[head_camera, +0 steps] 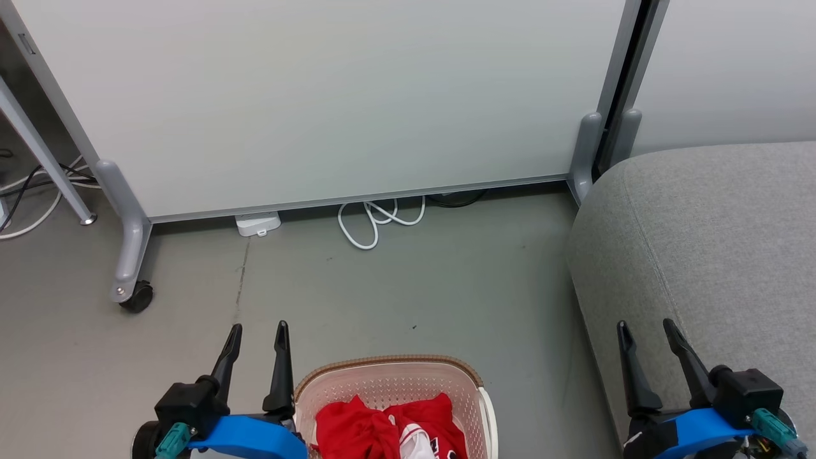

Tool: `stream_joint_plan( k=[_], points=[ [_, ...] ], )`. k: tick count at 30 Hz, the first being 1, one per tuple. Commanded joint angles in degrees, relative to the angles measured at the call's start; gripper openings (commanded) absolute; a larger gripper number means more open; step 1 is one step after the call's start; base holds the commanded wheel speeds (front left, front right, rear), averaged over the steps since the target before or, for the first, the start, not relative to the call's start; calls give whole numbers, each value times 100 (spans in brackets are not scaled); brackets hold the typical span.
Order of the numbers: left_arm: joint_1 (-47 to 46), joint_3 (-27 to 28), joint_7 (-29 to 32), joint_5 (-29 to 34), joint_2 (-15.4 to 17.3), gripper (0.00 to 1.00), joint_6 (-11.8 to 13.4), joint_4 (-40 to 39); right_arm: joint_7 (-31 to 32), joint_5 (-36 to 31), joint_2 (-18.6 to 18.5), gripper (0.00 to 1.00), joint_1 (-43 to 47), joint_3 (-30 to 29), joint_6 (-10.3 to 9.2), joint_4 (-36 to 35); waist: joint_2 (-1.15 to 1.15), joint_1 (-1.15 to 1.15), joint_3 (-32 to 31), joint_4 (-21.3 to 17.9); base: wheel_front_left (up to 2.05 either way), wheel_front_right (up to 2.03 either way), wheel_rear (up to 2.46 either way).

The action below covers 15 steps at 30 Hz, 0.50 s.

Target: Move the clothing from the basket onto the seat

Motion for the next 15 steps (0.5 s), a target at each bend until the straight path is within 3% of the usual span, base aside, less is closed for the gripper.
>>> stream_joint_plan(
  k=[1, 15],
  points=[
    [5, -9, -52, 114, 0, 100, -15, -3, -54, -116, -36, 100, 75, -23, 12, -3, 0, 0, 0, 3, 0, 0, 0],
    [38, -40, -192, 544, -4, 100, -22, 57, -172, -686, -38, 100, 91, -35, 13, 43, 0, 0, -27, 27, 0, 0, 0]
  ],
)
